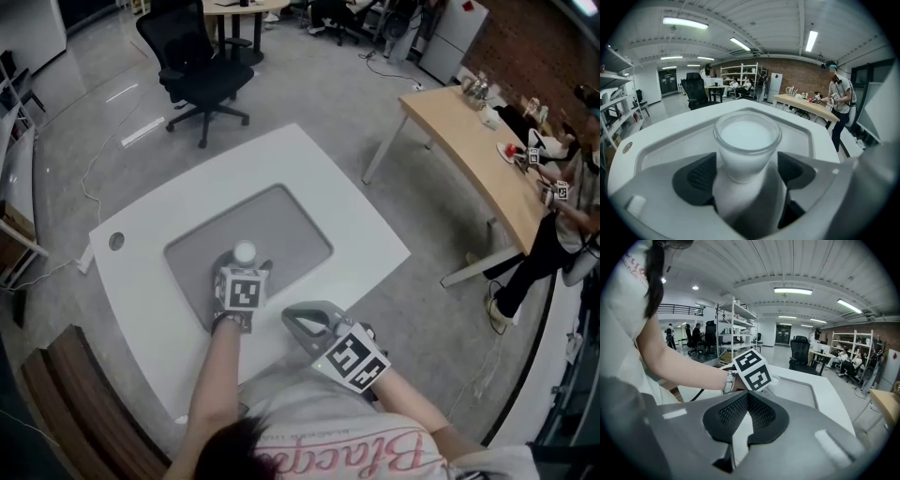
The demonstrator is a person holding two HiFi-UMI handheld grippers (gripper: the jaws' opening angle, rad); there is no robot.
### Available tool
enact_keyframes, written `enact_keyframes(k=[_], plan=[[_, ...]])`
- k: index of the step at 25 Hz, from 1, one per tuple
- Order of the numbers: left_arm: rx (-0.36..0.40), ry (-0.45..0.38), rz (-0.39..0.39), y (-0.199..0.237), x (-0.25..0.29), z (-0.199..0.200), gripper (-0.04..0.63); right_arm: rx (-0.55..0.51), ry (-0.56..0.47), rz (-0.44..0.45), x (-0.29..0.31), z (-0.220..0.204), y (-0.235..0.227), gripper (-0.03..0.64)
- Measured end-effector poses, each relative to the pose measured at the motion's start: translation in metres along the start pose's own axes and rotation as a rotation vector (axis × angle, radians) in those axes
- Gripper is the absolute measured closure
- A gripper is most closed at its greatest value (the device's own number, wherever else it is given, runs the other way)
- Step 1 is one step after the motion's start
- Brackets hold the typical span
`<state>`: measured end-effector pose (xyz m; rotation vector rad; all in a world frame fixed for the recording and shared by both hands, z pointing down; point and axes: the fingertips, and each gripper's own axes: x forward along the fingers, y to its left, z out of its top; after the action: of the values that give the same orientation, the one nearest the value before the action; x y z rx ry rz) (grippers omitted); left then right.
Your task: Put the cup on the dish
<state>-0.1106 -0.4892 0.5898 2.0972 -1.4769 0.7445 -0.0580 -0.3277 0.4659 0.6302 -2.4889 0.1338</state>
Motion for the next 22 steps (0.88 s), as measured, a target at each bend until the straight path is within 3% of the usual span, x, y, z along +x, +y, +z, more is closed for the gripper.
enact_keyframes(k=[1, 3, 11, 12, 14, 16, 17, 18, 22], plan=[[0.001, 0.004, -0.011, -0.002, 0.0, -0.001, 0.186, 0.001, -0.006, -0.013, -0.002, 0.001, -0.001, 0.615], [0.024, -0.01, 0.0, -0.001, -0.002, -0.002, 0.143, 0.021, -0.022, -0.038, -0.005, 0.001, -0.005, 0.615], [-0.05, -0.084, 0.03, 0.003, -0.065, 0.001, 0.149, 0.098, -0.094, -0.109, -0.019, 0.008, -0.015, 0.615], [-0.053, -0.098, 0.032, 0.002, -0.076, 0.001, 0.171, 0.099, -0.099, -0.108, -0.019, 0.008, -0.013, 0.615], [-0.047, -0.143, 0.066, 0.002, -0.099, 0.003, 0.294, 0.098, -0.109, -0.1, -0.019, 0.008, -0.008, 0.615], [-0.046, -0.195, 0.134, 0.007, -0.122, 0.004, 0.45, 0.095, -0.118, -0.092, -0.02, 0.01, -0.003, 0.615], [-0.05, -0.214, 0.169, 0.009, -0.132, 0.003, 0.567, 0.095, -0.123, -0.089, -0.021, 0.01, 0.001, 0.615], [-0.056, -0.225, 0.193, 0.009, -0.141, 0.0, 0.596, 0.096, -0.129, -0.086, -0.023, 0.011, 0.005, 0.615], [-0.075, -0.253, 0.215, 0.0, -0.172, -0.013, 0.597, 0.106, -0.165, -0.088, -0.033, 0.015, 0.019, 0.615]])
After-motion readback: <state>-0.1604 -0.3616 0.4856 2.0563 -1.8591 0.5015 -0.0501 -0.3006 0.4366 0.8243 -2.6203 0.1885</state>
